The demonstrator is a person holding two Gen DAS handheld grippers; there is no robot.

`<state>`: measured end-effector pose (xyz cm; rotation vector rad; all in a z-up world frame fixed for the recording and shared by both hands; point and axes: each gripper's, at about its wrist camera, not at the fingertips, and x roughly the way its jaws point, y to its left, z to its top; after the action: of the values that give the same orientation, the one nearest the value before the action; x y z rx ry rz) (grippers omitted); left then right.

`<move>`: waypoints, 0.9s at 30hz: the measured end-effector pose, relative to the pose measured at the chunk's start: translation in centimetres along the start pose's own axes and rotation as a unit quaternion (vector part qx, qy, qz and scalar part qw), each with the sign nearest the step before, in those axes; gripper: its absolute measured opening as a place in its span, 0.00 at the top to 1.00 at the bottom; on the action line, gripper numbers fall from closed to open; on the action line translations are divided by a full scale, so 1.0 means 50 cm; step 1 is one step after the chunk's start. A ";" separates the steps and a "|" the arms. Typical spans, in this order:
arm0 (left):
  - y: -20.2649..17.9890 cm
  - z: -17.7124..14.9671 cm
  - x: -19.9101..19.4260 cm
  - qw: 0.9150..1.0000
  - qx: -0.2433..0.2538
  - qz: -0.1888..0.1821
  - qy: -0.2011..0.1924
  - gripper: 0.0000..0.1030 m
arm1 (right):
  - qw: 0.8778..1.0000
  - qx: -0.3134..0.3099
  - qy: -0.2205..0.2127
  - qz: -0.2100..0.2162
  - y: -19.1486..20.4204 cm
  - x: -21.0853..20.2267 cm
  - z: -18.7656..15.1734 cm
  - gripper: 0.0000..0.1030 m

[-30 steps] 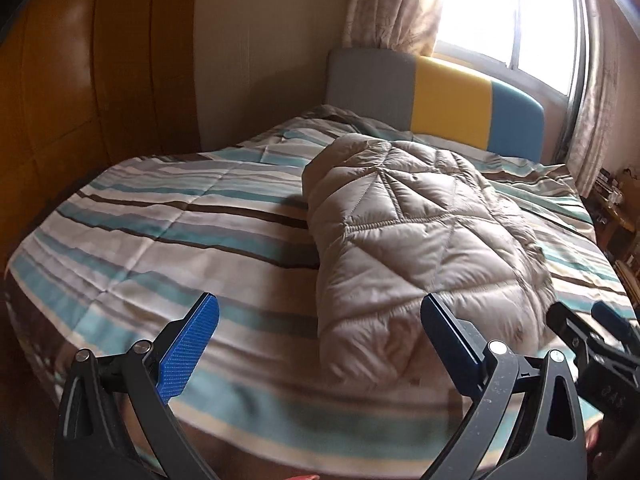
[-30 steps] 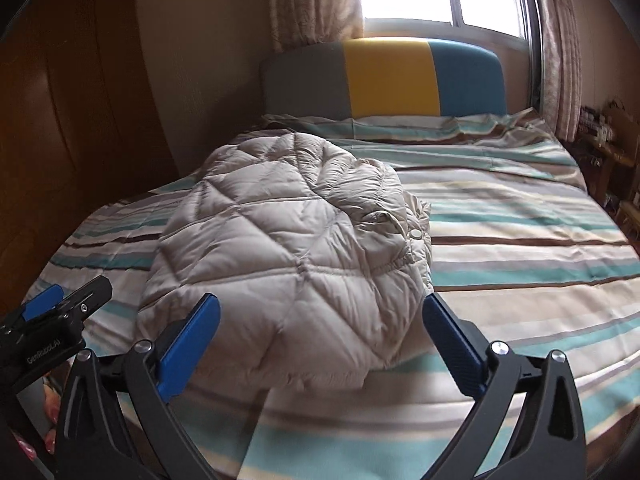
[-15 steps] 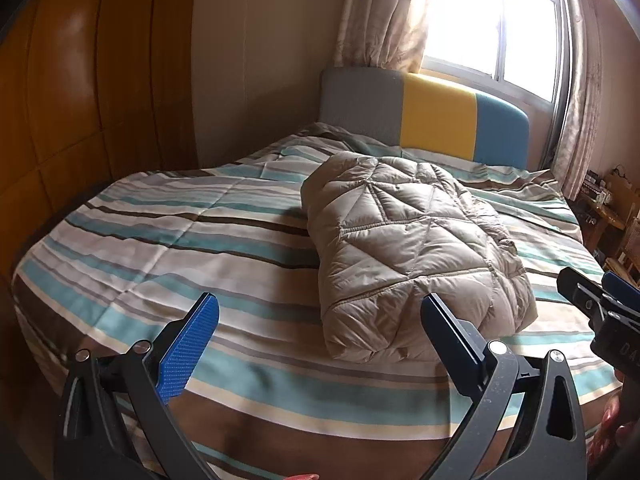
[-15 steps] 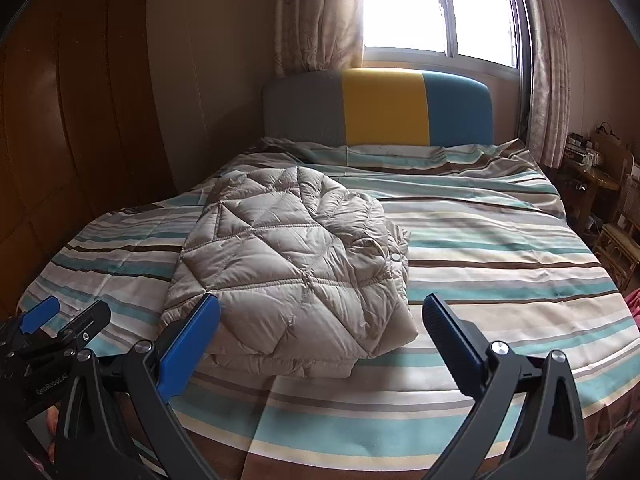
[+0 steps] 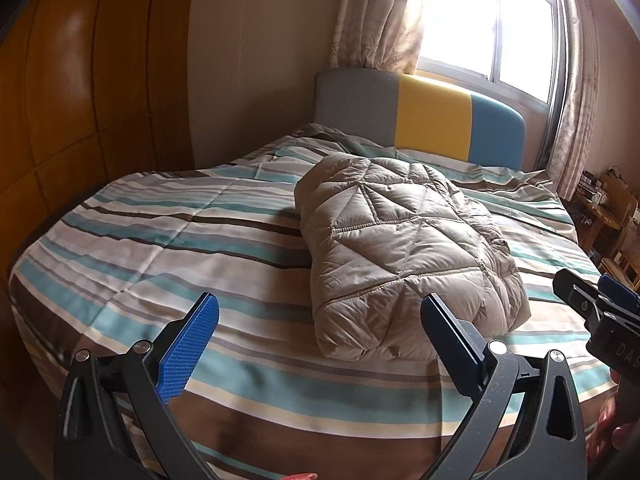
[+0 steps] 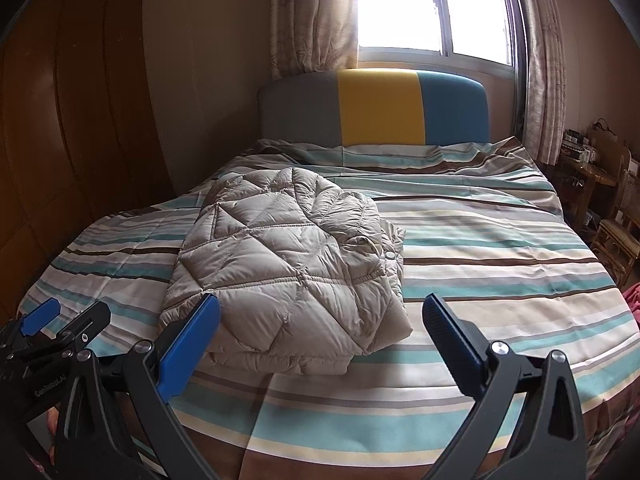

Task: Fold large clothes

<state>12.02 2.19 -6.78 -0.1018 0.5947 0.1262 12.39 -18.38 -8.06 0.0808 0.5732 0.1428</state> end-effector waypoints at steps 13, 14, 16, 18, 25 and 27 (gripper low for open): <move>-0.006 -0.005 0.001 1.000 -0.003 -0.002 0.006 0.03 | 1.000 0.003 0.003 0.001 -0.001 0.004 -0.001 0.02; -0.006 -0.005 0.001 1.000 -0.003 0.000 0.007 0.03 | 1.000 0.003 0.003 0.001 0.000 0.004 -0.001 0.02; -0.007 -0.005 0.001 1.000 -0.003 -0.001 0.006 0.03 | 1.000 0.003 0.003 0.001 0.000 0.004 -0.001 0.02; -0.010 -0.006 0.001 1.000 -0.002 0.003 0.006 0.03 | 1.000 0.003 0.003 0.001 0.001 0.004 -0.001 0.02; -0.010 -0.007 0.009 1.000 -0.002 -0.003 0.012 0.03 | 1.000 0.004 0.005 0.001 0.000 0.006 -0.002 0.02; -0.010 -0.007 0.009 1.000 -0.004 -0.005 0.014 0.03 | 1.000 0.004 0.007 0.002 0.000 0.007 -0.002 0.02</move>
<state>12.24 1.68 -7.30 -0.1135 0.6220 0.1178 12.64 -18.31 -8.34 0.0880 0.5872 0.1448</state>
